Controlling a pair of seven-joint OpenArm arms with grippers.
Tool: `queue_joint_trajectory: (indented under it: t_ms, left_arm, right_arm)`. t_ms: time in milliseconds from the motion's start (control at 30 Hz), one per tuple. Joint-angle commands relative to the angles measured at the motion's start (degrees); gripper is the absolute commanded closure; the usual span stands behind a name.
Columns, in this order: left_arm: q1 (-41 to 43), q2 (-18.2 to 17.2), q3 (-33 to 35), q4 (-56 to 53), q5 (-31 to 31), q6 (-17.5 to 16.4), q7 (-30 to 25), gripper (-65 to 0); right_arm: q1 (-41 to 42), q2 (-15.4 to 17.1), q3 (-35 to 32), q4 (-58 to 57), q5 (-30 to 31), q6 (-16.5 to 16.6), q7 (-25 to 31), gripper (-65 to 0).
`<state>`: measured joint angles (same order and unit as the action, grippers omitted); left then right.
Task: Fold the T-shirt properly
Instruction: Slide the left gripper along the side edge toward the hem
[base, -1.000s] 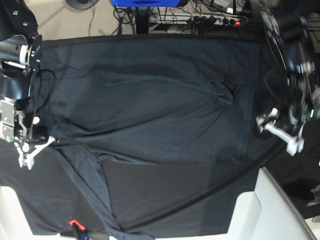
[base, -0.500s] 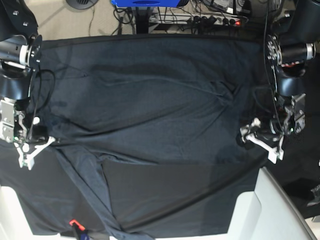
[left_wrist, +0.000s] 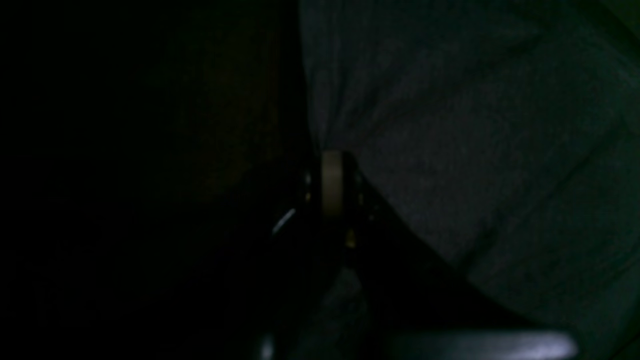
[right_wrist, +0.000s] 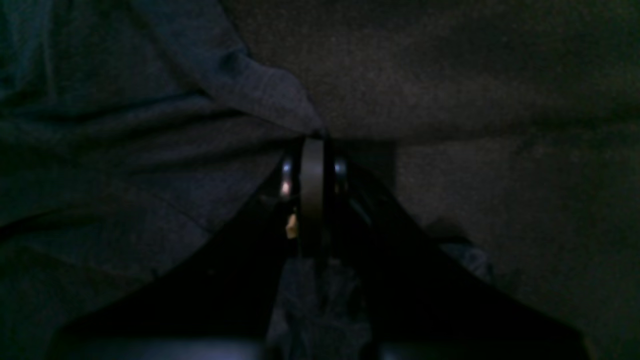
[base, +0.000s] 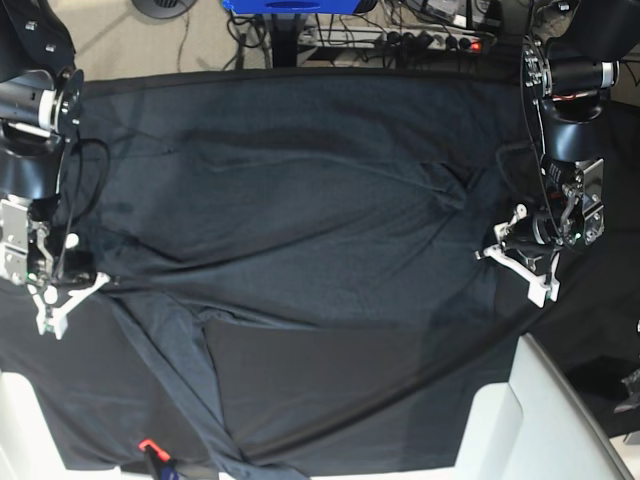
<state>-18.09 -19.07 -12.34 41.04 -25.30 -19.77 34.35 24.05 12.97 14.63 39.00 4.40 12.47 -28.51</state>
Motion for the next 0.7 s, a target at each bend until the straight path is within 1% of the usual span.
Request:
queue_joint_trajectory:
  t_ms: [0,67,133,233,333,400,567,667]
  left_arm:
    - [-0.51,-0.31,0.07,0.15,0.82,-0.14,2.18,0.0]
    - [-0.51,-0.40,0.07,0.50,0.82,-0.14,2.71,0.0]
    - [-0.42,-0.40,-0.01,1.56,0.82,-0.14,4.47,0.0]
    - [1.69,-0.40,-0.63,7.54,0.82,0.03,6.93,0.0]
    - [4.86,-0.23,-6.43,15.36,0.99,0.12,11.85,0.0]
    - [6.26,-0.23,-8.37,18.35,1.26,0.12,13.87,0.0]
    - [11.36,-0.40,-8.89,24.41,1.26,0.12,14.75,0.0]
    - [12.77,-0.40,-8.80,25.73,1.26,0.12,14.75,0.0]
  right_arm:
    - [1.66,0.70,0.18,1.04,0.21,0.06,0.95,-1.4]
    - [1.66,0.70,0.18,1.04,0.21,0.06,0.95,-1.4]
    - [1.66,0.70,0.18,1.04,0.21,0.06,0.95,-1.4]
    - [1.66,0.70,0.18,1.04,0.21,0.06,0.95,-1.4]
    - [1.66,0.70,0.18,1.04,0.21,0.06,0.95,-1.4]
    - [1.66,0.70,0.18,1.04,0.21,0.06,0.95,-1.4]
    - [1.66,0.70,0.18,1.04,0.21,0.06,0.95,-1.4]
    - [1.66,0.70,0.18,1.04,0.21,0.06,0.95,-1.4]
